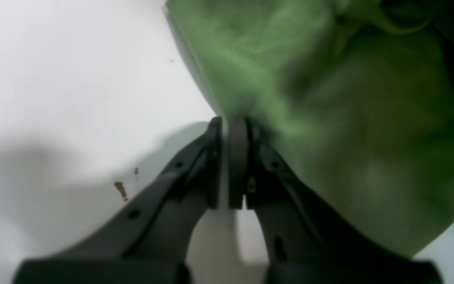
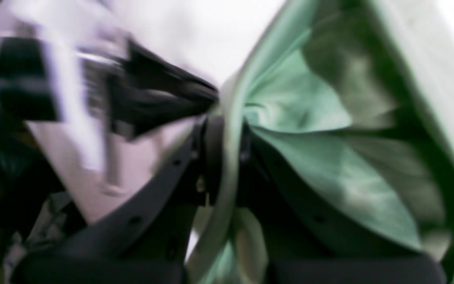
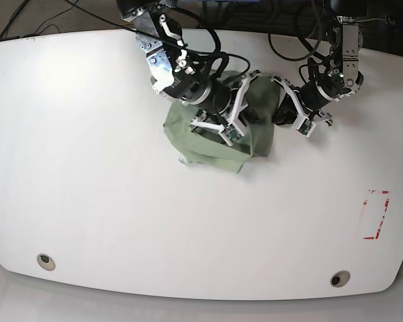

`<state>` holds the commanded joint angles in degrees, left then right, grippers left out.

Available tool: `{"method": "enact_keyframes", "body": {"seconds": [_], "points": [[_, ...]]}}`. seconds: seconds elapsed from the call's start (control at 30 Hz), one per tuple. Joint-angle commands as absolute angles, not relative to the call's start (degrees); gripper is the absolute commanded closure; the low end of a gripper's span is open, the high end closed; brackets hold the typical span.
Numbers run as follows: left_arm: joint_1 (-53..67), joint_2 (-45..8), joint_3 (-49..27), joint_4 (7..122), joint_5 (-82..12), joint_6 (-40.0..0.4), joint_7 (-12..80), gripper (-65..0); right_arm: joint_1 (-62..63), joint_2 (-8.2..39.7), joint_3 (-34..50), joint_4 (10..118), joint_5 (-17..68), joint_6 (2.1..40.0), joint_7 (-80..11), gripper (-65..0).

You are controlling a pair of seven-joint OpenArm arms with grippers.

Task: Layout the t-shirt on the table in an organized manner, then fold the t-shirt properly
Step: 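Grasp the bundle's edges with both grippers and lift them inward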

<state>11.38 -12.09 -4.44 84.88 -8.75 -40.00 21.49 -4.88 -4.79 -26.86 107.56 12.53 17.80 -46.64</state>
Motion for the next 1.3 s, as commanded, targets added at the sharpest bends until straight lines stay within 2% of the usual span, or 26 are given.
{"method": "enact_keyframes", "body": {"seconds": [0.6,0.83,0.9,1.13,1.2,1.3], "points": [[12.5,-12.2,-4.4,85.4,-8.8,-40.0,21.5,-2.5,0.5,-7.6,-28.8,100.6,12.9,18.0,-46.4,-0.4],[12.5,-12.2,-4.4,85.4,-8.9,-40.0,21.5,-2.5,0.3,-7.9,-28.7,100.5,12.9,17.9,-46.4,-13.5],[12.5,-12.1,-4.4,85.4,-8.9,-40.0,21.5,-2.5,0.3,-8.5,-28.7,99.4,12.9,17.8,-46.4,-20.0],[12.4,-12.1,-4.4,85.4,-8.9,-40.0,21.5,-2.5,0.5,-8.9,-28.8,98.0,12.9,17.8,-46.4,-35.3],[12.4,-12.1,-4.4,85.4,-8.9,-40.0,21.5,-2.5,0.5,-8.9,-29.4,99.1,12.9,17.8,-46.4,-38.7],[12.4,-12.1,-4.4,85.3,-8.9,-40.0,21.5,-2.5,0.2,-8.9,-30.7,101.0,12.9,17.8,-46.4,-39.8]]}}
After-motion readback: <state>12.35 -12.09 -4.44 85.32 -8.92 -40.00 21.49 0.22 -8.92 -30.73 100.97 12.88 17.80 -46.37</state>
